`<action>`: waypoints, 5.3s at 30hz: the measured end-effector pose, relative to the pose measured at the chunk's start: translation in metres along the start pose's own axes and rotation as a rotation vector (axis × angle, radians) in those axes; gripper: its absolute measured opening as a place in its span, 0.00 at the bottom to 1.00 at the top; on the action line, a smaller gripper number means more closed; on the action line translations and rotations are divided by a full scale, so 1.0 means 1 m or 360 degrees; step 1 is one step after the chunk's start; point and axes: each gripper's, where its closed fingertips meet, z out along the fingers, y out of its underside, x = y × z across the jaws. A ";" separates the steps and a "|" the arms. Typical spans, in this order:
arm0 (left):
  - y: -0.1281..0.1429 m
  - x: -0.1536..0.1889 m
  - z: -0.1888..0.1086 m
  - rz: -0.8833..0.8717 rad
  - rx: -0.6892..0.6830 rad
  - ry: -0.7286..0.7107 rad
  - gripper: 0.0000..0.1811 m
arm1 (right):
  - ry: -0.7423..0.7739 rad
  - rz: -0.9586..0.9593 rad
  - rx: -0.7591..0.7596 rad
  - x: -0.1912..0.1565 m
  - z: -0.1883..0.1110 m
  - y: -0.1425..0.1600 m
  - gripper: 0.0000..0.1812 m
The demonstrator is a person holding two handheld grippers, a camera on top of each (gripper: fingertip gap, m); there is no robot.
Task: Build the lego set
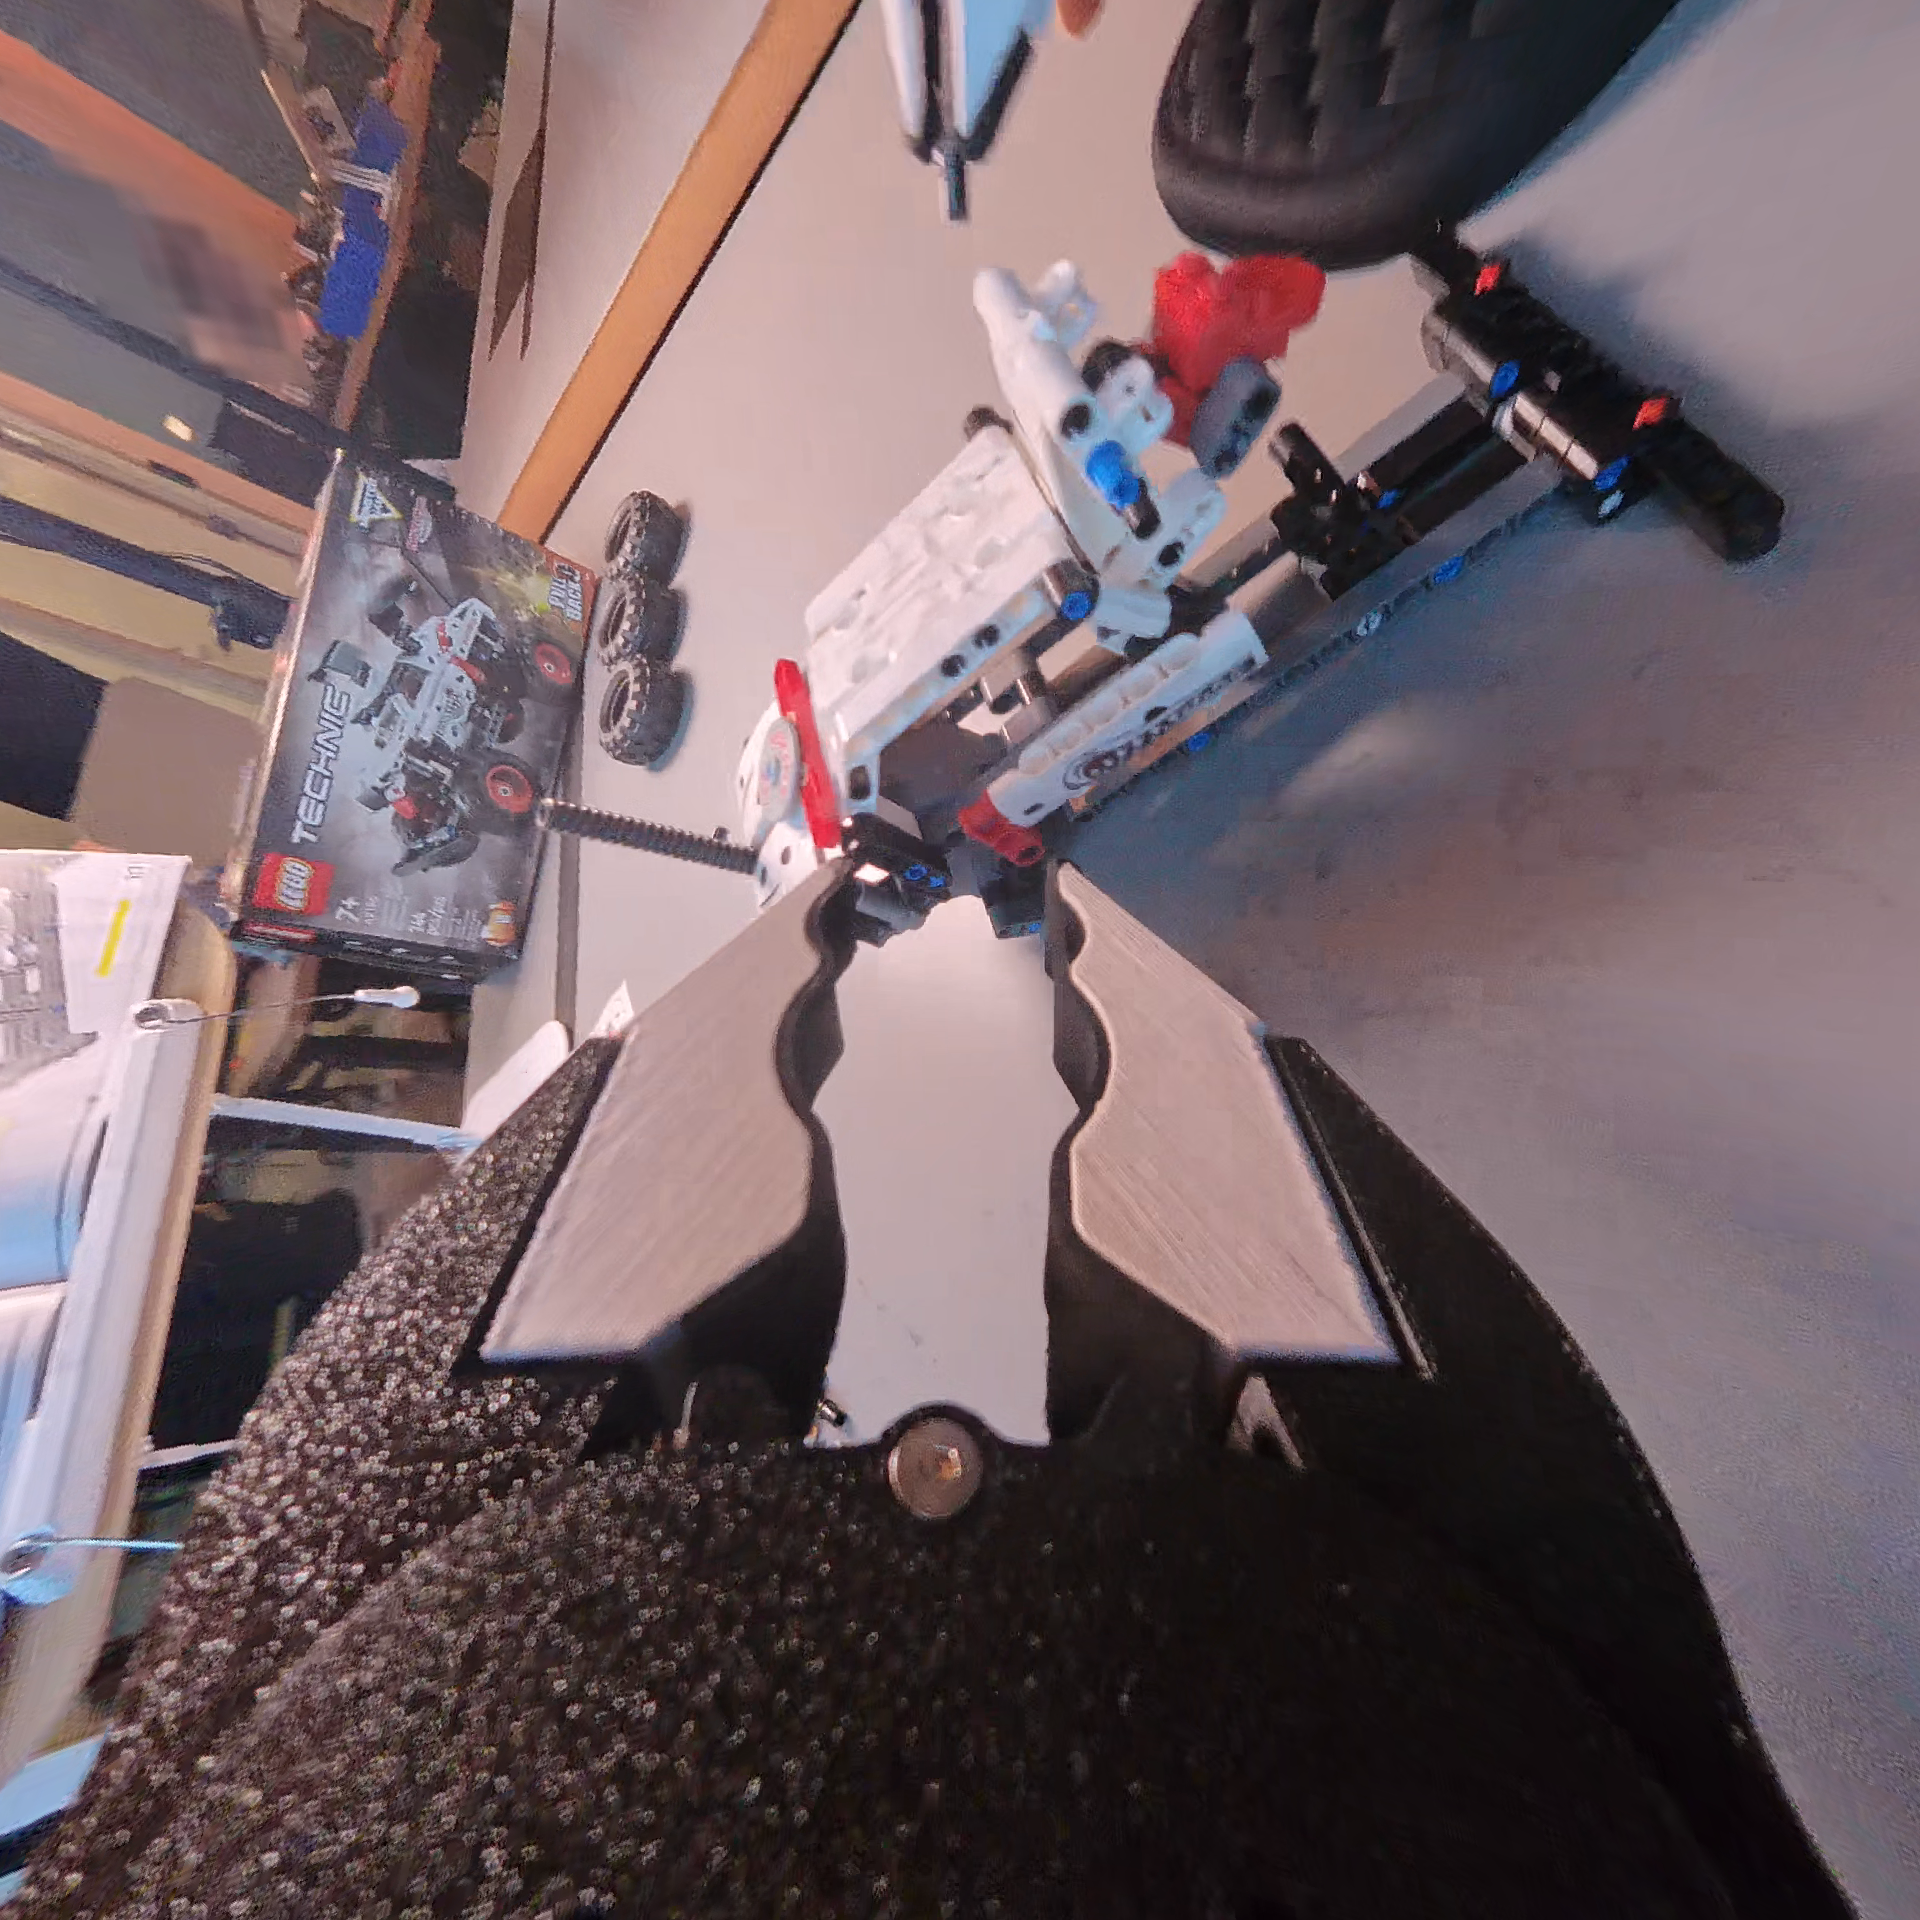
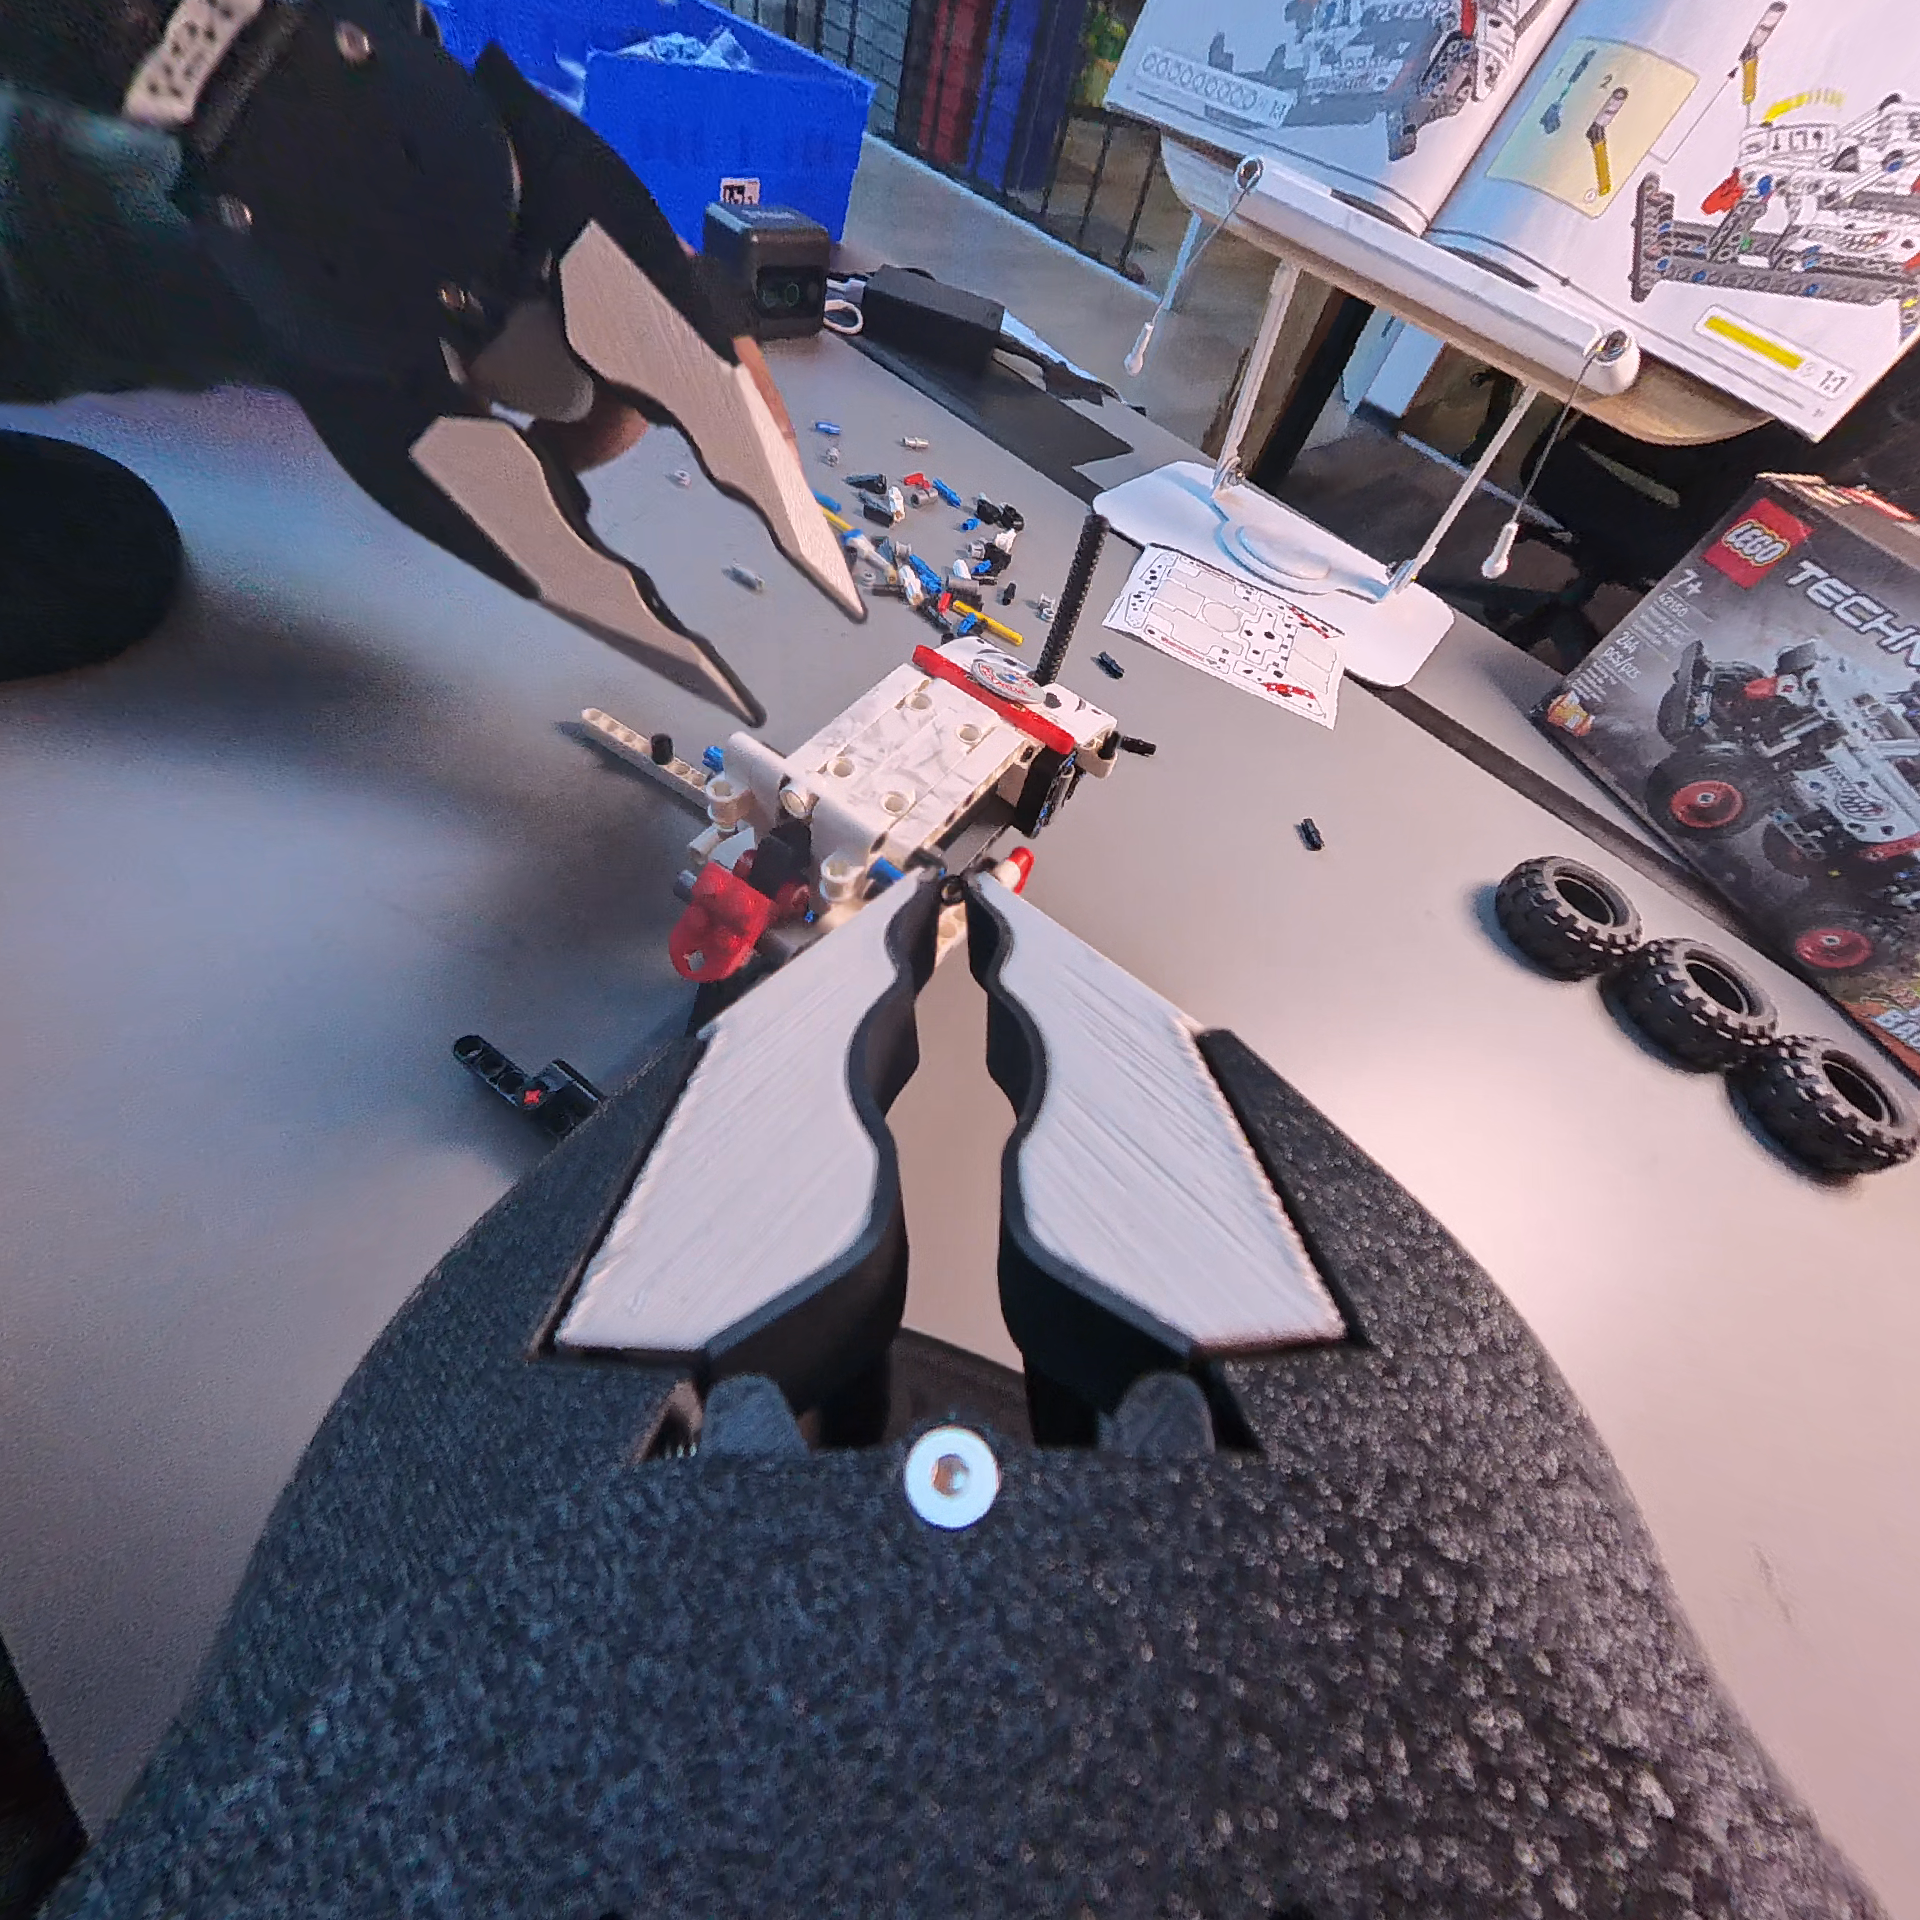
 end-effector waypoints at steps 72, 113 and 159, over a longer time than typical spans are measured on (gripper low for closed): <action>-0.059 0.049 -0.034 -0.1319 0.0426 0.0174 0.28 | -0.1290 -0.0844 -0.0615 -0.060 0.033 -0.069 0.02; -0.025 0.047 -0.016 -0.1095 -0.0710 0.0105 0.28 | -0.1193 0.0153 0.0211 -0.023 0.064 -0.009 0.02; -0.087 -0.041 -0.069 -0.2122 0.0844 0.1034 0.06 | -0.1083 -0.0181 0.0838 -0.047 0.037 -0.109 0.02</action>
